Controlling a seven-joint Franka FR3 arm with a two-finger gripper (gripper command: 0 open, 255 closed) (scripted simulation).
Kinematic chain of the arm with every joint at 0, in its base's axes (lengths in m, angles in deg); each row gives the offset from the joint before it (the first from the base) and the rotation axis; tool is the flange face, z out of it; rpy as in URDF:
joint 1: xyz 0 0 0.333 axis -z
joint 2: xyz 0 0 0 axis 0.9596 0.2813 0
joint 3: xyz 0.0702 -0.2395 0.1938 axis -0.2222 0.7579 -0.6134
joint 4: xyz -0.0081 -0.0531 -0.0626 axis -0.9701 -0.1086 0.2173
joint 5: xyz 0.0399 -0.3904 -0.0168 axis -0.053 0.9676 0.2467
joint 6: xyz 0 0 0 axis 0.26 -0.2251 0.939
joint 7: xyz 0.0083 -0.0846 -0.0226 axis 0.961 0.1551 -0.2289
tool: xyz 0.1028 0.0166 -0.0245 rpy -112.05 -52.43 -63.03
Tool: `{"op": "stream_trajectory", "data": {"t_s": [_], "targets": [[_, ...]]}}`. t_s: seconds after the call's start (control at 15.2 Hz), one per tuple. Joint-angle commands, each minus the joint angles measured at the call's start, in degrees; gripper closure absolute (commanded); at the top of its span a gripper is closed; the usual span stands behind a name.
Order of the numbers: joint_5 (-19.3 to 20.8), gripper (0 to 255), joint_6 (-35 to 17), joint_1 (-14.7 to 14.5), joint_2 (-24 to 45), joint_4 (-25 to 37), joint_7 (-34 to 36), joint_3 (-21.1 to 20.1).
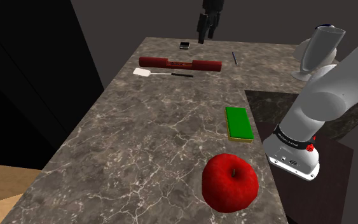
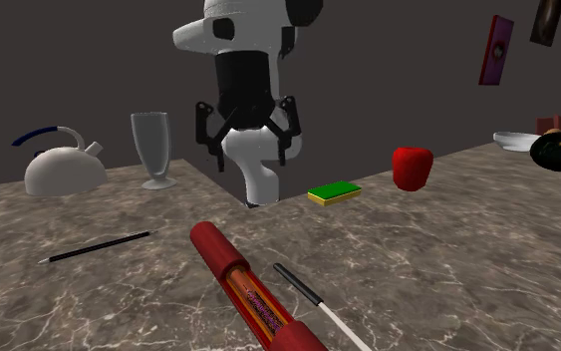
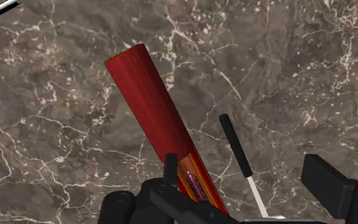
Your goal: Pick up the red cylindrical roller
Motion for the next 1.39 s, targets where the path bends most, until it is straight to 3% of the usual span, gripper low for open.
{"op": "stream_trajectory", "data": {"t_s": [0.0,0.73,1.32], "targets": [[0.38,0,-1.79,-0.56,4.78,2.23,-2.5,0.02],[3.18,0,-7.11,-2.24,29.38,17.56,-14.72,-0.78],[3.18,0,-12.52,-2.24,31.38,14.14,-14.79,-0.79]]}}
